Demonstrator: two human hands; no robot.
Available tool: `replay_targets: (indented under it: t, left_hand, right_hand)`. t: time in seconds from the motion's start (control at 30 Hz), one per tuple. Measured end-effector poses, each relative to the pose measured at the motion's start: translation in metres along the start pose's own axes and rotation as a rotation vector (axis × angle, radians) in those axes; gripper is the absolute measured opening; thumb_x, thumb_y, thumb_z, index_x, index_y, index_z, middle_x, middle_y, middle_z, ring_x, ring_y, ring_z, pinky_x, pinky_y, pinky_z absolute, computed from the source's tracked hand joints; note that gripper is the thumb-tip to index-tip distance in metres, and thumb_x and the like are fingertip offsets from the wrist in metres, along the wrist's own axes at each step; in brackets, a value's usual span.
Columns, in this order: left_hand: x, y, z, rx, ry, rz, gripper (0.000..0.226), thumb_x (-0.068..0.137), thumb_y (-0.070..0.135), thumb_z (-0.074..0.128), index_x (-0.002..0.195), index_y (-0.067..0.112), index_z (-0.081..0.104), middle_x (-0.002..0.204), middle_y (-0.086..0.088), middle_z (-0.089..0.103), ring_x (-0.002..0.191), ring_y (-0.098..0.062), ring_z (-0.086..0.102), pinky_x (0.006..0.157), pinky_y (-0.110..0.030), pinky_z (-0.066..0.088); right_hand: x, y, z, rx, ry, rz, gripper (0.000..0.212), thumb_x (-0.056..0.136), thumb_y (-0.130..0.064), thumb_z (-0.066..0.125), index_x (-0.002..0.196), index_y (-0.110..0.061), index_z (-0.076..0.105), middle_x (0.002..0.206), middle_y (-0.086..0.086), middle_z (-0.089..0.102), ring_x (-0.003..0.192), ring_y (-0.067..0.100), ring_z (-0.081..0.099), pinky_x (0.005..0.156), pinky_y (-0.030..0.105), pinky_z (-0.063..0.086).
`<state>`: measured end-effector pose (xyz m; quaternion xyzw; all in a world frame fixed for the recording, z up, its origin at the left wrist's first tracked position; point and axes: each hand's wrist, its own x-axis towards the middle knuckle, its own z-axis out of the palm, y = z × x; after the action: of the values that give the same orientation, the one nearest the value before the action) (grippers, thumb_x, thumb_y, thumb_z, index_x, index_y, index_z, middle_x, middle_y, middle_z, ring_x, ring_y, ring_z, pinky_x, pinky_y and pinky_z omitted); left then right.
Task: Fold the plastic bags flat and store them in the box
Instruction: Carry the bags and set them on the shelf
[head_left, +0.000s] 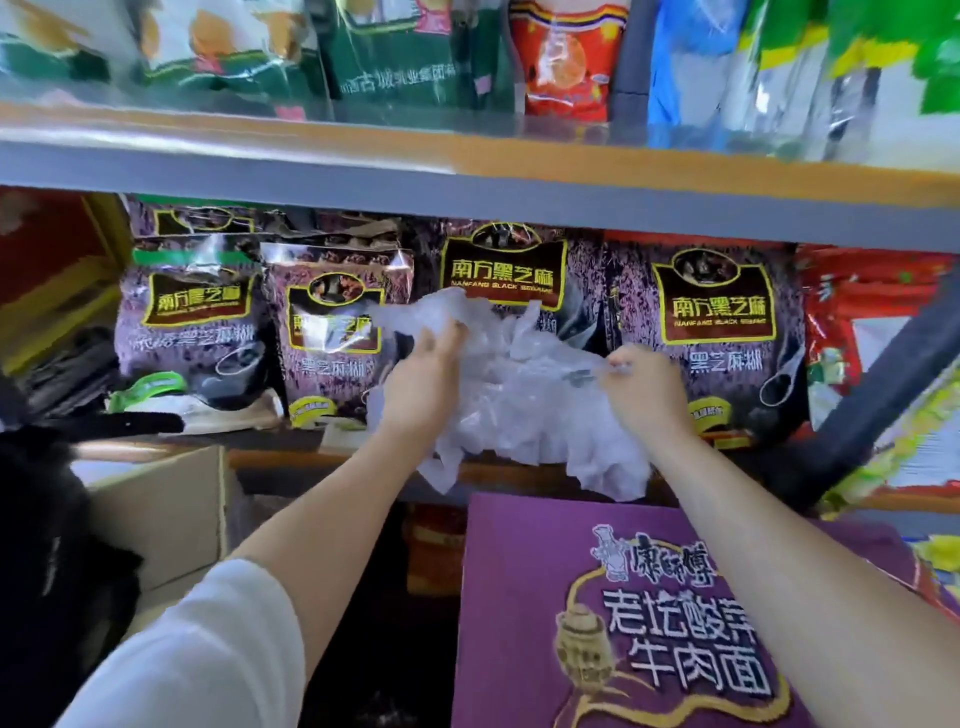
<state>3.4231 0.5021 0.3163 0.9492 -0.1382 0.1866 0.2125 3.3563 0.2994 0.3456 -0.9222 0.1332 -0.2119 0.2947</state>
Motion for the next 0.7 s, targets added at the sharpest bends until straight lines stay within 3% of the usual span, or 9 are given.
replay_targets:
  t: [0.07, 0.17, 0.23, 0.3, 0.37, 0.5, 0.57, 0.63, 0.7]
  left_hand:
    - [0.013, -0.006, 0.024, -0.001, -0.077, 0.068, 0.046, 0.089, 0.001, 0.041, 0.133, 0.016, 0.036, 0.127, -0.025, 0.038, 0.065, -0.035, 0.05, 0.048, -0.032, 0.032]
    - [0.014, -0.017, 0.059, 0.088, -0.016, 0.249, 0.033, 0.09, 0.025, 0.04, 0.119, 0.016, 0.054, 0.13, -0.029, 0.043, 0.1, -0.046, 0.053, 0.082, -0.045, 0.042]
    - [0.009, -0.02, 0.072, 0.066, -0.027, 0.389, 0.047, 0.092, 0.046, 0.031, 0.101, 0.012, 0.062, 0.127, -0.028, 0.049, 0.113, -0.051, 0.046, 0.098, -0.049, 0.025]
    - [0.005, -0.021, 0.079, 0.054, -0.126, 0.569, 0.071, 0.09, 0.061, 0.021, 0.105, 0.003, 0.058, 0.125, -0.028, 0.051, 0.118, -0.051, 0.044, 0.103, -0.049, 0.014]
    - [0.005, -0.023, 0.08, 0.075, -0.206, 0.676, 0.081, 0.082, 0.071, 0.027, 0.112, -0.001, 0.05, 0.112, -0.024, 0.058, 0.111, -0.046, 0.052, 0.105, -0.05, 0.013]
    - [0.01, -0.026, 0.09, 0.106, -0.288, 0.517, 0.075, 0.083, 0.039, 0.056, 0.142, 0.006, 0.024, 0.098, -0.017, 0.063, 0.113, -0.043, 0.045, 0.112, -0.041, 0.003]
    - [0.015, -0.023, 0.098, 0.174, -0.271, 0.466, 0.084, 0.085, 0.016, 0.058, 0.146, 0.003, 0.001, 0.091, -0.014, 0.063, 0.111, -0.039, 0.043, 0.114, -0.038, 0.005]
    - [0.024, -0.017, 0.102, 0.22, -0.232, 0.491, 0.076, 0.083, 0.004, 0.052, 0.145, -0.001, 0.009, 0.093, -0.015, 0.062, 0.11, -0.037, 0.043, 0.112, -0.04, 0.015]
    - [0.03, -0.009, 0.109, 0.254, -0.258, 0.517, 0.063, 0.084, 0.006, 0.047, 0.142, 0.001, 0.024, 0.106, -0.015, 0.061, 0.114, -0.035, 0.042, 0.108, -0.041, 0.023]
  right_hand:
    - [0.013, 0.002, 0.017, -0.02, -0.022, 0.105, 0.033, 0.088, -0.011, 0.051, 0.057, -0.011, 0.042, 0.051, 0.002, 0.037, 0.051, 0.018, 0.036, 0.048, 0.029, 0.023]
    - [0.028, 0.011, 0.045, -0.088, -0.096, 0.259, 0.021, 0.089, -0.016, 0.051, 0.068, -0.011, 0.049, 0.066, 0.006, 0.051, 0.064, 0.024, 0.049, 0.052, 0.028, 0.03]
    - [0.036, 0.018, 0.063, -0.146, -0.127, 0.302, 0.019, 0.087, -0.016, 0.051, 0.068, -0.013, 0.047, 0.072, 0.008, 0.051, 0.072, 0.026, 0.052, 0.055, 0.028, 0.033]
    - [0.044, 0.023, 0.078, -0.189, -0.175, 0.322, 0.027, 0.086, -0.017, 0.052, 0.062, -0.015, 0.042, 0.07, 0.007, 0.048, 0.073, 0.026, 0.051, 0.055, 0.028, 0.033]
    - [0.051, 0.023, 0.088, -0.125, -0.218, 0.356, 0.025, 0.085, -0.016, 0.053, 0.062, -0.013, 0.045, 0.069, 0.006, 0.049, 0.07, 0.025, 0.05, 0.054, 0.027, 0.033]
    - [0.052, 0.014, 0.072, 0.284, -0.345, 0.376, 0.006, 0.075, -0.011, 0.068, 0.075, -0.009, 0.062, 0.07, 0.003, 0.055, 0.067, 0.018, 0.053, 0.05, 0.023, 0.038]
    - [0.042, 0.011, 0.055, 0.424, -0.412, 0.349, 0.035, 0.079, -0.012, 0.071, 0.11, -0.012, 0.055, 0.088, -0.001, 0.054, 0.083, 0.012, 0.054, 0.059, 0.015, 0.042]
    - [0.029, 0.014, 0.041, 0.259, -0.47, 0.128, 0.066, 0.08, -0.025, 0.072, 0.134, -0.022, 0.032, 0.107, -0.002, 0.049, 0.106, 0.013, 0.049, 0.075, 0.023, 0.04]
    - [0.019, 0.014, 0.038, -0.058, -0.525, -0.181, 0.076, 0.083, -0.037, 0.066, 0.142, -0.033, 0.019, 0.113, 0.001, 0.055, 0.111, 0.018, 0.052, 0.08, 0.03, 0.045]
